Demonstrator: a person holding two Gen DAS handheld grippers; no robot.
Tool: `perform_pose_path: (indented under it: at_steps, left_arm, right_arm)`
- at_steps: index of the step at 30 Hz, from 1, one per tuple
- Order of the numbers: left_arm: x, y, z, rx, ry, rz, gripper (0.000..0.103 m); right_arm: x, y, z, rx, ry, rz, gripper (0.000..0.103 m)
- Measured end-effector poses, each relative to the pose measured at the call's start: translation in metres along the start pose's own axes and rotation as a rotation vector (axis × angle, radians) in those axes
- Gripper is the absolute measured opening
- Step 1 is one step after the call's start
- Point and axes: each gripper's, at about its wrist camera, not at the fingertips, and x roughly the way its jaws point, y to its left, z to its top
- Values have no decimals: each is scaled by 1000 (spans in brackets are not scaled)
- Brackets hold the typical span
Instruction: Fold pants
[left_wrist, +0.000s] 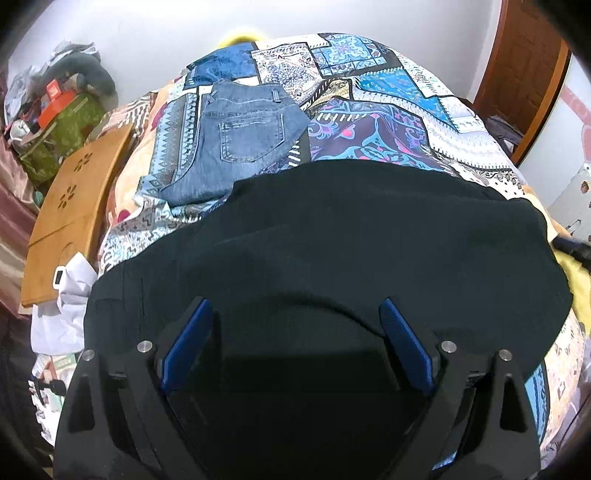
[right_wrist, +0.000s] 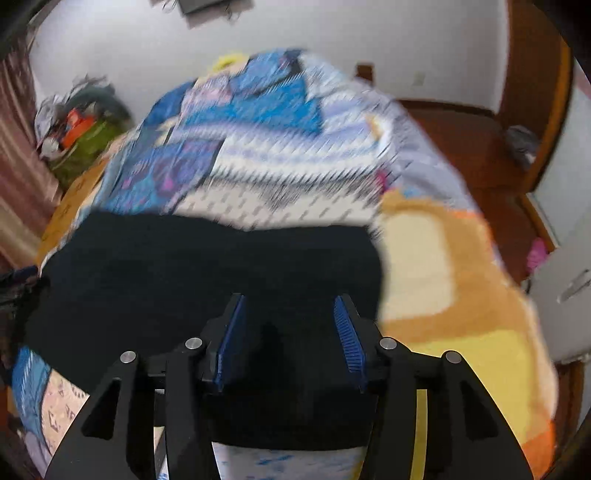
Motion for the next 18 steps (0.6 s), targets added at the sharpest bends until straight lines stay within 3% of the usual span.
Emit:
perform_pose_path:
  at_steps: [1, 5, 12, 18]
  left_arm:
    - [-2, 1, -2, 1, -1, 0, 93]
    - [-14, 12, -9, 8, -14, 42, 93]
    - [-22, 44, -1, -52, -46, 110, 93]
    - [-14, 68, 0, -124, -37, 120, 93]
  right_arm:
    - [9, 6, -7, -11, 37, 4, 45]
    - [1, 16, -7, -77, 31, -35, 45]
    - [-16, 36, 54, -141, -72, 28, 45]
    - [30, 66, 95, -232, -8, 73, 45]
